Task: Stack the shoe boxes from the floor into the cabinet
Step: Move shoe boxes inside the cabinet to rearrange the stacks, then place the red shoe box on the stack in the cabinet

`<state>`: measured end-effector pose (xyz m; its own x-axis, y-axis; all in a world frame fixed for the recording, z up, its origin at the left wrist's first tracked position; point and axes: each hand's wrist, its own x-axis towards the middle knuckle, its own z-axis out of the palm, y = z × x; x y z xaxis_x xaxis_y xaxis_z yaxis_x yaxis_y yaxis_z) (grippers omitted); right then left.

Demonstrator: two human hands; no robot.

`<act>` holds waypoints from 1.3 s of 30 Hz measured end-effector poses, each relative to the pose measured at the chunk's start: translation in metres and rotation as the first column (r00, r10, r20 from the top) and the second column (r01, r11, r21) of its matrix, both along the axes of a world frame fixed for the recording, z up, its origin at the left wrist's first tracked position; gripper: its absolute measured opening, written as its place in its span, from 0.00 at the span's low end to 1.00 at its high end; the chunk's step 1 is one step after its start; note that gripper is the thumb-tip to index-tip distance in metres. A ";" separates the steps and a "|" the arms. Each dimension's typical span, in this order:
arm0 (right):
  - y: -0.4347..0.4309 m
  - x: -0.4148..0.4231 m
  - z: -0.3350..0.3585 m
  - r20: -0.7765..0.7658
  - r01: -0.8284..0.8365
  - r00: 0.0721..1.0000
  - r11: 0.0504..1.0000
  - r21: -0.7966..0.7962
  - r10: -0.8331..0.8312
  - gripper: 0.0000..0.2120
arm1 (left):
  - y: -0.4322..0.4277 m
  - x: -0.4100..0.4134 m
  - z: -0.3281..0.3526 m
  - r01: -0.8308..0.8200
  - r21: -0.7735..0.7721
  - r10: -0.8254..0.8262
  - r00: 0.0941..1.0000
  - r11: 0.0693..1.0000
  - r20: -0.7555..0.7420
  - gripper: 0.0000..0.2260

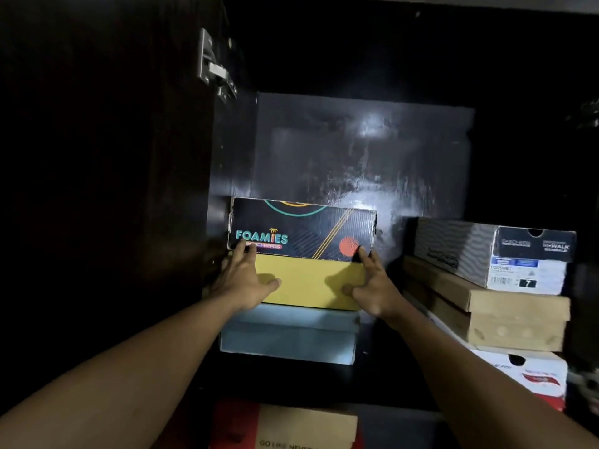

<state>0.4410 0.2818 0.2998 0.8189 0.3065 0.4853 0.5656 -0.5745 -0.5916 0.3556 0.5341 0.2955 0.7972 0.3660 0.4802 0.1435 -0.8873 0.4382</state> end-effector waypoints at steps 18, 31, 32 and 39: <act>-0.083 -0.096 0.012 -0.015 0.037 0.999 0.999 -0.012 -0.037 0.49 | -0.060 -0.075 0.005 0.173 -0.130 -0.177 0.984 0.976 -0.020 0.51; -0.284 -0.401 -0.014 -0.173 0.415 0.882 0.897 -0.153 -0.438 0.46 | -0.282 -0.257 -0.014 0.599 -0.240 -0.635 0.764 0.764 -0.113 0.43; -0.303 -0.426 -0.021 -0.189 0.438 0.866 0.885 -0.160 -0.463 0.46 | -0.301 -0.267 -0.022 0.624 -0.240 -0.659 0.744 0.744 -0.111 0.43; -0.404 -0.523 -0.095 -0.275 0.567 0.731 0.780 -0.264 -0.625 0.45 | -0.430 -0.332 -0.068 0.749 -0.245 -0.786 0.560 0.615 -0.262 0.45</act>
